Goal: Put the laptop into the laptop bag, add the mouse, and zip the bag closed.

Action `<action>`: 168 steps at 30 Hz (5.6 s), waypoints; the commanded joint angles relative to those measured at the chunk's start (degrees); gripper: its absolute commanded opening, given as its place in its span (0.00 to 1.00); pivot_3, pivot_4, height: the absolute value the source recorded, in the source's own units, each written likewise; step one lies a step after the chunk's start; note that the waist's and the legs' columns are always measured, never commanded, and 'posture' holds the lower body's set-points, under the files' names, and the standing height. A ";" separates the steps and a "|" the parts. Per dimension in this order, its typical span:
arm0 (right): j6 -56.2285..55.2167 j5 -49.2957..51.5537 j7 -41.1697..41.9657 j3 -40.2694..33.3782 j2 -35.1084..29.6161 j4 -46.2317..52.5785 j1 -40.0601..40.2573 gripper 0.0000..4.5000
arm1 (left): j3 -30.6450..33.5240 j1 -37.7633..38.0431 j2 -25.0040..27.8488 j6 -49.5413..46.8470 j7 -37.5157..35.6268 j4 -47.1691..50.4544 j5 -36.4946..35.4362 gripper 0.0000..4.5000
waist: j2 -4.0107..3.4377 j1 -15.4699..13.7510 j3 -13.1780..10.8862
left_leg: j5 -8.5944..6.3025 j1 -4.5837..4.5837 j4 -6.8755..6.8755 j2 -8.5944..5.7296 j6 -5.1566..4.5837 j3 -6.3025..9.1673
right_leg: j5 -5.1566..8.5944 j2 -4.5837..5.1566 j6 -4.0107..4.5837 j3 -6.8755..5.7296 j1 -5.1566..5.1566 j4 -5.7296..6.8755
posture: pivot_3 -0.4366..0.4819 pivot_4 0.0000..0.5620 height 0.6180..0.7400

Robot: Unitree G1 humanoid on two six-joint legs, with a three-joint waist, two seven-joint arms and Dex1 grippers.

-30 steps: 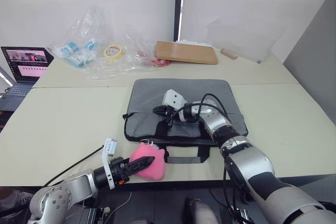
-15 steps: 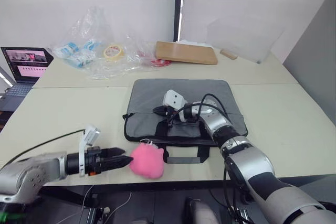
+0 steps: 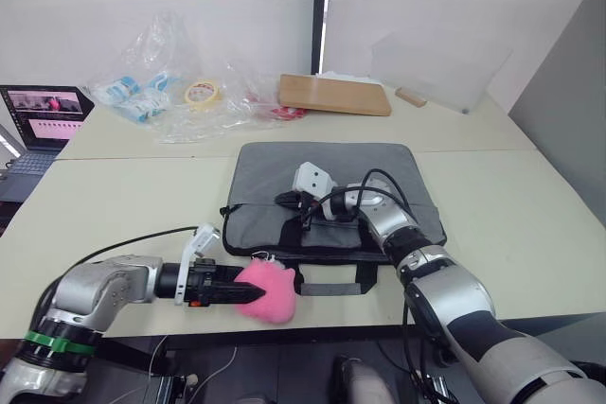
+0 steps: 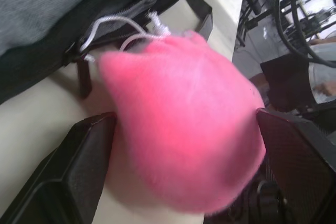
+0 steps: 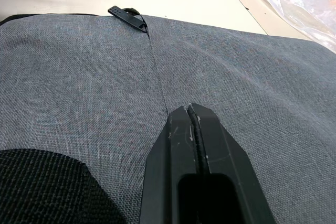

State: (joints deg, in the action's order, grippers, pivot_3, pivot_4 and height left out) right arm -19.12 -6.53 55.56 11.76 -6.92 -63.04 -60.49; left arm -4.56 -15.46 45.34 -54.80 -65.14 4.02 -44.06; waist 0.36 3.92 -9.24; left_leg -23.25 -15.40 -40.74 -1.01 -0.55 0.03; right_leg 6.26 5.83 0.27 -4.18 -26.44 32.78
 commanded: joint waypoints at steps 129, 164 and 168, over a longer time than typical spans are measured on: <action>14.40 16.96 23.81 2.42 -35.56 76.19 44.46 1.00 | -10.39 -41.33 -33.80 62.86 6.07 -63.69 43.84 0.01 | 0.01 -4.10 -0.26 | -0.56 -0.37 -1.08 -0.16 -1.42 0.03 | -0.66 0.41 -0.60 -1.15 1.33 -1.60 | 0.48 0.27 1.00; 20.80 20.22 11.95 -13.20 -46.48 86.10 59.01 0.01 | -8.31 -34.08 -33.37 66.05 3.36 -63.28 45.08 0.00 | 0.03 -4.54 0.50 | -0.60 -0.32 -1.07 -0.18 -1.49 -0.20 | -0.67 0.40 -0.59 -1.18 1.42 -1.64 | 0.48 0.27 1.00; 19.13 19.79 11.39 -18.20 -48.35 85.13 63.43 0.01 | -8.24 -33.52 -32.94 66.39 3.44 -62.79 45.26 0.00 | -0.02 -4.50 0.64 | -0.62 -0.30 -1.07 -0.18 -1.52 -0.16 | -0.67 0.40 -0.59 -1.17 1.46 -1.70 | 0.48 0.27 1.00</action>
State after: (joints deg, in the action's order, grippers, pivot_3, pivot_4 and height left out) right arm 1.25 12.57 67.36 -2.98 -54.23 21.67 2.19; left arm -11.25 -52.46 11.13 12.99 -61.27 -55.17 -1.70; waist 0.34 -0.58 -8.60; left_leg -23.87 -15.66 -41.80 -1.18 -2.08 -0.13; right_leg 5.59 6.23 -0.32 -5.34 -24.99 31.08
